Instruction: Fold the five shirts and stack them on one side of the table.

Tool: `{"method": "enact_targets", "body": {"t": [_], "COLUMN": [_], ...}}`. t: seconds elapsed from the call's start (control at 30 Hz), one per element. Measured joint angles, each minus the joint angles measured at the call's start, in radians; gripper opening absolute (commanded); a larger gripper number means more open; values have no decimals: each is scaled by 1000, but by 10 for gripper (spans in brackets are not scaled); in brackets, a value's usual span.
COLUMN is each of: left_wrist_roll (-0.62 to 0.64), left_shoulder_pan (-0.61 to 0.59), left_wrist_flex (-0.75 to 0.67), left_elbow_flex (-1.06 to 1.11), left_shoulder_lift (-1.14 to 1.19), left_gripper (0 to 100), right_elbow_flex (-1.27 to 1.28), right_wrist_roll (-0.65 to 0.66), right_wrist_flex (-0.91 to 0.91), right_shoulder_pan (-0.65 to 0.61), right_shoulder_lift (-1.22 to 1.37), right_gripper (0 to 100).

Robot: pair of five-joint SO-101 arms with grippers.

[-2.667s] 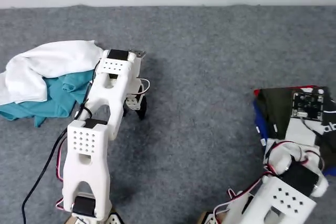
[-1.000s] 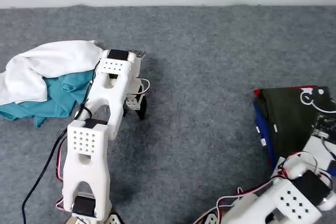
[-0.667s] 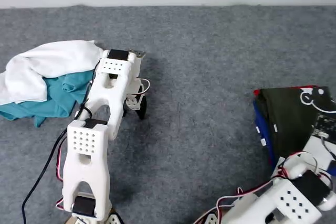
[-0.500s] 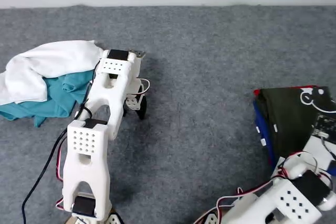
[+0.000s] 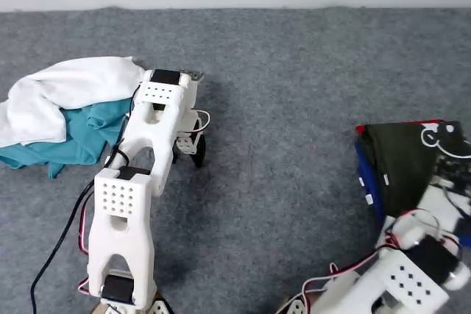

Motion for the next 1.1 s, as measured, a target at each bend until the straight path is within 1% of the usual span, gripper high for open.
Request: {"method": "enact_targets", "body": {"t": [0.2, 0.33, 0.4, 0.57, 0.63, 0.7, 0.8, 0.87, 1.1], "left_wrist_roll": [0, 0, 0, 0, 0, 0, 0, 0, 0], "left_shoulder_pan": [0, 0, 0, 0, 0, 0, 0, 0, 0], "left_wrist_flex": [0, 0, 0, 0, 0, 0, 0, 0, 0], "left_elbow_flex": [0, 0, 0, 0, 0, 0, 0, 0, 0], "left_shoulder_lift": [0, 0, 0, 0, 0, 0, 0, 0, 0], "left_gripper": [195, 195, 195, 195, 195, 195, 195, 195, 195], "right_elbow_flex": [0, 0, 0, 0, 11, 40, 89, 103, 109], "right_wrist_roll": [0, 0, 9, 46, 46, 49, 49, 51, 51], "right_wrist_flex": [0, 3, 17, 43, 43, 40, 15, 2, 0], "right_shoulder_pan": [-204, -387, -509, -891, -1011, -1100, -1174, -1192, -1189], "right_shoulder_lift": [0, 0, 0, 0, -2, -2, -2, -2, -2], "right_gripper": [100, 100, 100, 100, 100, 99, 99, 99, 99]}}
